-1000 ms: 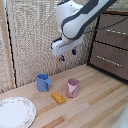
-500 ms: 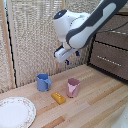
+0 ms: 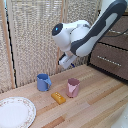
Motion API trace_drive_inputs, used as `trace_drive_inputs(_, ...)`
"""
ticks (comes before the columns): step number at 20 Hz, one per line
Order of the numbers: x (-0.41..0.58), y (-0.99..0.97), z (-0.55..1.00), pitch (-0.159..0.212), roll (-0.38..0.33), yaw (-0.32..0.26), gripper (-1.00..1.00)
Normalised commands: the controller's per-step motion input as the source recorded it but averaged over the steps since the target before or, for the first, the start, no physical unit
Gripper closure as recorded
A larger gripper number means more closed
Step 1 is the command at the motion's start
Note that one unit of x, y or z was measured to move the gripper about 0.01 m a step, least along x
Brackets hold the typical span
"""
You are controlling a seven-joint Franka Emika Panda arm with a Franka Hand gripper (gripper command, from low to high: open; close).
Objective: Please adjust your gripper to match the height of the lower drawer handle. Progress your gripper onward until it happens to touch the drawer handle. Now, firmly take hold of it with your gripper, then steadily retract it to swing the drawer wide open.
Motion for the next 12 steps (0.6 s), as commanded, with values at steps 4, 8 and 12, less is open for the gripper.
trace_drive_inputs(4, -0.029, -0.34, -0.11, -0.054, -0.372, 0.117, -1.0)
trace_drive_inputs(8, 0.0, -0.32, -0.19, -0.045, -0.34, 0.156, -1.0)
trace_drive_inputs(12, 0.0, -0.42, -0.24, -0.039, -0.271, 0.166, -1.0)
